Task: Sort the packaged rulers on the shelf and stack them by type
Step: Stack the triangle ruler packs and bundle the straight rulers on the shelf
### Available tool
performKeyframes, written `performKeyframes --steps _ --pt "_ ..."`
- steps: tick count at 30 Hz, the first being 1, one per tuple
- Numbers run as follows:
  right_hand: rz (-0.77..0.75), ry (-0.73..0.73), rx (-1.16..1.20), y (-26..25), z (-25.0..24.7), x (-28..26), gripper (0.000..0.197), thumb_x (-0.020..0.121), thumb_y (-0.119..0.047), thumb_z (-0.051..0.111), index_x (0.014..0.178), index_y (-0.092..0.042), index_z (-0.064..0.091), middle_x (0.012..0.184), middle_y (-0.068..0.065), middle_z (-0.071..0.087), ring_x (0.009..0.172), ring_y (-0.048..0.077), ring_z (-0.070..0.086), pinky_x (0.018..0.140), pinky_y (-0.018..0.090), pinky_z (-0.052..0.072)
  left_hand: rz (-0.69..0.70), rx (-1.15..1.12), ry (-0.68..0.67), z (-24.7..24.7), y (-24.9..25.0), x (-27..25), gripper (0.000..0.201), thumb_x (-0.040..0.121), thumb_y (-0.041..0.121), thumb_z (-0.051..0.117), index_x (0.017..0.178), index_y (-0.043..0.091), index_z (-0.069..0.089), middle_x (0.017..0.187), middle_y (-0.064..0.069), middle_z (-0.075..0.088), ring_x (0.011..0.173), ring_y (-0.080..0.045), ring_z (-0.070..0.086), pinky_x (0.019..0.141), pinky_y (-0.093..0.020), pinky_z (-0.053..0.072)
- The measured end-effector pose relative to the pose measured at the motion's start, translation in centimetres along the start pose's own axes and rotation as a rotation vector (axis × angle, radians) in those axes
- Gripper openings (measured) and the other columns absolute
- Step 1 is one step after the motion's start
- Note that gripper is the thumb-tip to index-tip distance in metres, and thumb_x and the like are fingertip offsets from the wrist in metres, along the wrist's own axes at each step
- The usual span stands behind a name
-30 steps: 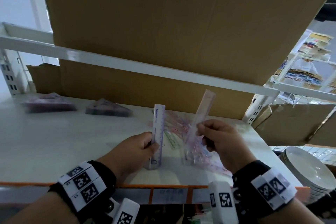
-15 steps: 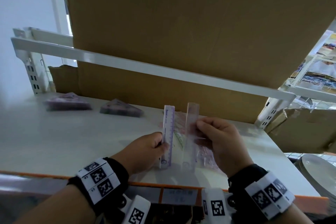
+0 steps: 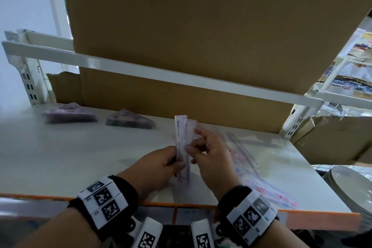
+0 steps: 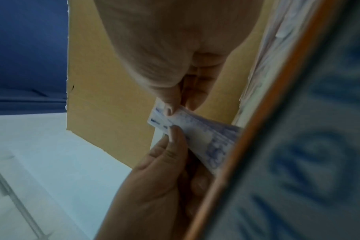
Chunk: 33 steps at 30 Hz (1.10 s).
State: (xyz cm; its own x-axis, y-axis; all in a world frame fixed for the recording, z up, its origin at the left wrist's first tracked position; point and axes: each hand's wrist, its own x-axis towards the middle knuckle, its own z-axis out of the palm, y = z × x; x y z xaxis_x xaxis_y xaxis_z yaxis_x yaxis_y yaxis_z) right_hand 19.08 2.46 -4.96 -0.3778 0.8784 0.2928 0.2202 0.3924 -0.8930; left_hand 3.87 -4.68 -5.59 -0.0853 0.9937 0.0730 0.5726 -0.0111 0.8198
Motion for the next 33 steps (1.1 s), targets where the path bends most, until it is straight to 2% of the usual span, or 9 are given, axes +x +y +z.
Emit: performKeyframes --steps 4,8,10,13,18,21,24,29,33 --pt "-0.141 -0.102 -0.293 -0.1 0.3 -0.8 0.015 0.092 -0.025 0.065 0.107 -0.023 0.064 0.087 -0.011 0.058 0.083 0.004 0.055 0.074 0.020 0.046 0.058 0.056 0.012 0.1 0.0 0.0 0.006 0.098 0.030 0.054 0.103 0.030 0.059 0.097 0.010 0.066 0.090 -0.006 0.060 0.083 -0.028 0.049" --pt "-0.315 -0.074 -0.389 -0.1 0.3 -1.4 0.010 0.096 -0.022 0.056 0.102 -0.020 0.064 0.088 -0.017 0.048 0.083 -0.009 0.046 0.072 0.004 0.035 0.084 0.094 0.129 0.1 -0.3 0.6 0.009 0.100 0.028 0.050 0.107 0.027 0.056 0.101 0.005 0.063 0.091 -0.011 0.057 0.081 -0.027 0.046" --pt "-0.304 -0.104 -0.414 0.1 0.3 -1.3 0.012 0.096 -0.022 0.055 0.103 -0.020 0.064 0.091 -0.013 0.053 0.083 -0.003 0.050 0.074 0.009 0.043 0.131 0.129 0.171 0.1 -0.5 0.5 0.005 0.100 0.029 0.051 0.104 0.032 0.053 0.101 0.006 0.060 0.090 -0.009 0.055 0.073 -0.015 0.039" --pt "-0.219 -0.206 -0.442 -0.1 -0.2 -0.9 0.012 0.096 -0.023 0.054 0.096 -0.017 0.065 0.090 -0.003 0.062 0.084 0.015 0.059 0.074 0.040 0.052 0.139 0.142 0.167 0.2 -0.8 0.2 0.010 0.098 0.036 0.052 0.089 0.038 0.048 0.090 0.016 0.057 0.081 -0.002 0.054 0.064 -0.009 0.036" --pt "-0.207 -0.446 -0.779 -2.5 -2.9 1.4 0.021 0.092 -0.044 0.054 0.090 -0.028 0.068 0.085 -0.009 0.068 0.076 0.008 0.058 0.064 0.027 0.046 0.132 0.156 0.133 0.2 -0.9 0.3 0.010 0.098 0.038 0.051 0.089 0.033 0.053 0.086 0.011 0.058 0.082 -0.009 0.056 0.071 -0.023 0.043" --pt "-0.041 -0.455 -0.875 -3.7 -6.4 5.4 0.019 0.092 -0.047 0.056 0.093 -0.033 0.070 0.088 -0.015 0.068 0.075 0.000 0.061 0.072 0.024 0.051 0.123 0.172 0.111 0.1 -1.1 0.5 0.019 0.099 0.039 0.050 0.084 0.028 0.049 0.086 0.010 0.057 0.080 -0.008 0.055 0.066 -0.015 0.040" --pt "0.196 -0.361 -0.900 -3.0 -10.2 10.3 0.010 0.090 -0.030 0.066 0.095 -0.021 0.070 0.093 -0.001 0.071 0.081 0.019 0.070 0.074 0.034 0.056 0.125 0.177 0.116 0.1 -1.0 0.5 0.021 0.100 0.039 0.048 0.081 0.030 0.048 0.085 0.011 0.055 0.078 -0.006 0.053 0.063 -0.014 0.040" --pt "0.419 -0.523 -1.099 0.5 -11.9 14.8 0.055 0.086 -0.027 0.076 0.136 -0.019 0.053 0.118 0.003 0.063 0.103 0.022 0.065 0.082 0.032 0.055 0.120 0.040 0.109 0.1 -1.2 0.5 0.017 0.099 0.038 0.051 0.083 0.031 0.054 0.083 0.011 0.059 0.083 0.000 0.054 0.070 -0.013 0.044" --pt "0.449 -0.696 -1.252 2.8 -11.4 16.4 0.076 0.080 -0.034 0.080 0.145 -0.024 0.044 0.139 0.000 0.054 0.118 0.022 0.056 0.090 0.033 0.051 0.136 0.059 0.125 0.2 -1.5 0.8 0.020 0.099 0.033 0.052 0.079 0.031 0.050 0.080 0.014 0.056 0.085 0.008 0.052 0.071 -0.007 0.040"
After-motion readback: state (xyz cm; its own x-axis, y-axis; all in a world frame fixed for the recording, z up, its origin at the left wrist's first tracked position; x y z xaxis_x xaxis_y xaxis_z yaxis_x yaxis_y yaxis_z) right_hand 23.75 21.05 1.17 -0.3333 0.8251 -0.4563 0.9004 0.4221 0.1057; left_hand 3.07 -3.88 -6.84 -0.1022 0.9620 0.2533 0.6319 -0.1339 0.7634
